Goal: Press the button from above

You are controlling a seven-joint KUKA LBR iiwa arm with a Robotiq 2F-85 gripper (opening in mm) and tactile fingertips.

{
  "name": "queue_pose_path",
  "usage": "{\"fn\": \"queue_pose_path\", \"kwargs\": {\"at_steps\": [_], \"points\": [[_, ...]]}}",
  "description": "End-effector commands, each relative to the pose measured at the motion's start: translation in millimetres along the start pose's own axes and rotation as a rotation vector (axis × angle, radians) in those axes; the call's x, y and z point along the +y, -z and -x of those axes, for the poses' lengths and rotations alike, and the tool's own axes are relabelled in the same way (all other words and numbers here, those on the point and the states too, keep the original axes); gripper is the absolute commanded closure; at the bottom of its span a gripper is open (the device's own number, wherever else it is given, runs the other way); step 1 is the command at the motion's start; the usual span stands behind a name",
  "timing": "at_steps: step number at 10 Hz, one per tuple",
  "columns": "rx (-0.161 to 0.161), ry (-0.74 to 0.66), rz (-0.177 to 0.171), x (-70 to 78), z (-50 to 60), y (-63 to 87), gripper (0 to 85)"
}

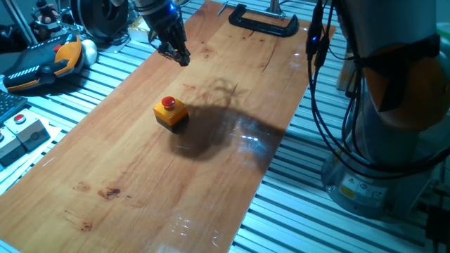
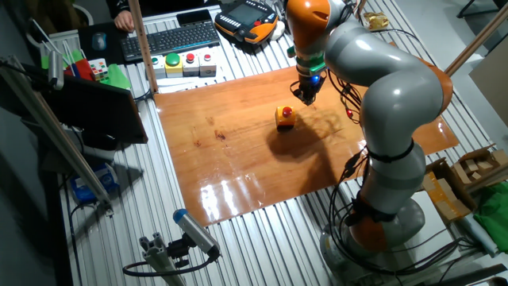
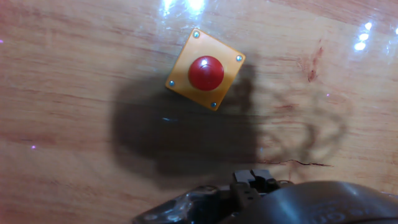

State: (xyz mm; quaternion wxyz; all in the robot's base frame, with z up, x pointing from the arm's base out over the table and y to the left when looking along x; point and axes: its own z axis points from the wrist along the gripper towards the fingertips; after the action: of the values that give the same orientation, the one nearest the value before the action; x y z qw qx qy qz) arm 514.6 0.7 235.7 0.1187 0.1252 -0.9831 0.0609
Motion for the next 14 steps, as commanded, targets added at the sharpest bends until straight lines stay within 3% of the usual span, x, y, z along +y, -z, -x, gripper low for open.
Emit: {"fn": "queue_pose_path", "kwargs": {"at_steps": [1, 11, 14], "points": [[0.0, -0.006, 0.0, 0.0, 0.0, 0.0, 84.0], [-0.009, -0.051, 0.005, 0.0, 0.0, 0.0, 84.3], [-0.057, -0.086, 0.098, 0.0, 0.0, 0.0, 84.3]]}}
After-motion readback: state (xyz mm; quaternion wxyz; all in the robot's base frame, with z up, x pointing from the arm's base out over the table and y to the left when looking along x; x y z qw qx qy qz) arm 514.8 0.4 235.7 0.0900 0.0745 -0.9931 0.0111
